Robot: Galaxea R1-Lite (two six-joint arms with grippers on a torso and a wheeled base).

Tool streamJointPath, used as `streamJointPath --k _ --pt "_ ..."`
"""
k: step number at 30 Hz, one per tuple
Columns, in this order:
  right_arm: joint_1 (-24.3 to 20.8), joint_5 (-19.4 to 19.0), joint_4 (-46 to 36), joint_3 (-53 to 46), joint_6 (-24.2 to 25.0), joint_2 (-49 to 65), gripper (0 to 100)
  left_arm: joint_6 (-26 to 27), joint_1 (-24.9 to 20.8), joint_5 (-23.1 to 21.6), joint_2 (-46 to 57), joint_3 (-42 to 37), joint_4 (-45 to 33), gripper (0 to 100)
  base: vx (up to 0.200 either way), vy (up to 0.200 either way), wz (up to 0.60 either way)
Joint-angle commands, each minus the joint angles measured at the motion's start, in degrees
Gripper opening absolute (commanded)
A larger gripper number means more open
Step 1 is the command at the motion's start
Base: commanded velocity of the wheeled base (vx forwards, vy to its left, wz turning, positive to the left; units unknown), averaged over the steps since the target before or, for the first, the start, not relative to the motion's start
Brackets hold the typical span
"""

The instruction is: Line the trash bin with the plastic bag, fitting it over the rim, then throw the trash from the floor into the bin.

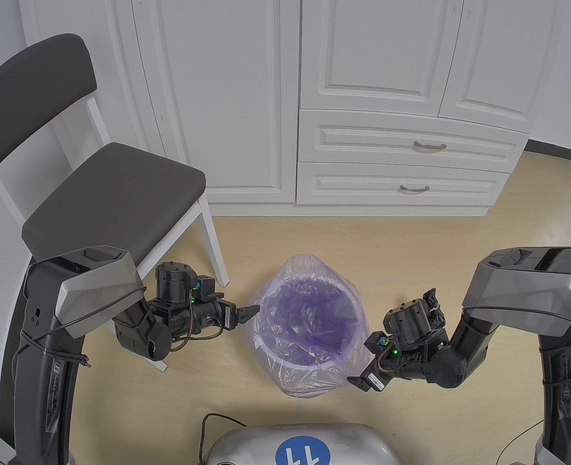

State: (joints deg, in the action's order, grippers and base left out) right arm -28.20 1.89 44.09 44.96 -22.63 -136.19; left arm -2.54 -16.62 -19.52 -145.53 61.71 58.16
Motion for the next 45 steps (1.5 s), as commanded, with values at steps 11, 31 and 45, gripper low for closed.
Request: streamJointPath --k 11,31,45 --pt "-0.5 0.0 7.2 -3.3 0.0 4.7 100 4.7 -0.8 -3.6 -3.1 8.6 -9.5 100 0.0 0.0 0.0" --pt "12.6 0.3 -2.2 16.5 8.7 4.3 100 4.4 3.5 -1.0 -7.2 20.9 -21.4 100 0.0 0.0 0.0" --pt "14.1 0.6 -4.5 32.2 16.2 -10.1 100 4.0 5.0 -0.3 -9.7 25.5 -22.0 100 0.0 0.0 0.0"
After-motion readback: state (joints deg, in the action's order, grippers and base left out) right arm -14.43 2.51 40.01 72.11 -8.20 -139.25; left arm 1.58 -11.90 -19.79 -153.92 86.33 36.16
